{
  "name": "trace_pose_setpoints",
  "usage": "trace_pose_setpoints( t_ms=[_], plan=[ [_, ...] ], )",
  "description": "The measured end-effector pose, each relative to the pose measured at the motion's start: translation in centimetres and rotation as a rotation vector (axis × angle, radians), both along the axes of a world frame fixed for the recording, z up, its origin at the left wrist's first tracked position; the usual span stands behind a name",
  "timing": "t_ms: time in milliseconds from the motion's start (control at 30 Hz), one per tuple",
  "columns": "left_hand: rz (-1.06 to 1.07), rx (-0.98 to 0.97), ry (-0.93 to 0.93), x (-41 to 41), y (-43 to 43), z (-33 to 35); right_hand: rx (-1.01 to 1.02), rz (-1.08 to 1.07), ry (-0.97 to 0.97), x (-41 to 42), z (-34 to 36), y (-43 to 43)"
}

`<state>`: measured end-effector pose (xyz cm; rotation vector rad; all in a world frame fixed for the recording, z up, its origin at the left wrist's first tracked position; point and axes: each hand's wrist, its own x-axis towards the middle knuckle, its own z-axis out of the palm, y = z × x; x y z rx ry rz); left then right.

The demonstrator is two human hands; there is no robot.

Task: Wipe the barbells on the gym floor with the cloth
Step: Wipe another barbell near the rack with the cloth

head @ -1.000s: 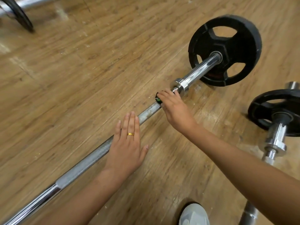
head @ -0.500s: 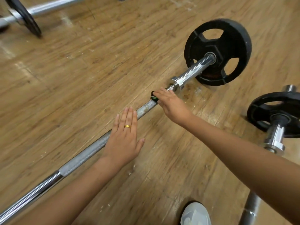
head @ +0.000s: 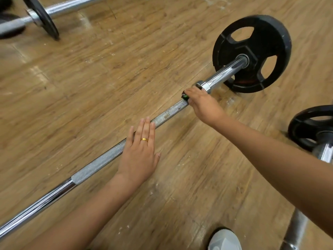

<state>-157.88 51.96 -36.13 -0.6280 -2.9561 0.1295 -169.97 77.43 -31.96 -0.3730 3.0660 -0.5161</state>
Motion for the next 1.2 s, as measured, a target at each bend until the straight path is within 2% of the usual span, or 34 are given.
trace_pose_setpoints(
  t_ms=[100, 233, 400, 567, 633, 767, 967, 1033, 1133, 1200],
  plan=[
    [0.096, 0.052, -0.021, 0.9, 0.1, 0.1, -0.015, 0.034, 0.032, 1.1, -0.1, -2.2],
    [0.086, -0.022, -0.002, 0.5, -0.4, -0.4, -0.027, 0.273, 0.025, 1.4, -1.2, -2.2],
    [0.136, -0.044, -0.021, -0.4, -0.1, -0.2, -0.031, 0.083, 0.071, -1.3, -0.4, -0.5],
    [0.136, -0.029, -0.001, -1.6, -1.0, -0.2, 0.018, 0.325, 0.072, -1.4, -1.6, -2.7],
    [0.138, -0.03, 0.0, -2.1, -1.3, -0.3, 0.049, 0.29, 0.06, -2.9, -1.1, -1.7],
    [0.143, -0.056, 0.01, -3.1, -1.9, -0.2, -0.023, 0.096, 0.072, -4.2, -0.7, -2.1],
    [0.184, -0.044, -0.002, -4.7, -2.5, -0.2, -0.033, 0.36, 0.066, -3.8, -1.9, -5.6],
    [0.195, -0.038, -0.015, -5.2, -2.6, -0.1, 0.001, 0.344, 0.057, -5.4, -1.4, -5.0],
    [0.224, -0.028, -0.026, -6.0, -2.7, 0.1, -0.002, 0.2, 0.071, -7.4, -0.9, -4.4],
    [0.238, -0.016, -0.041, -6.6, -2.9, 0.3, 0.0, 0.205, 0.092, -7.4, -1.0, -5.6]
  ],
)
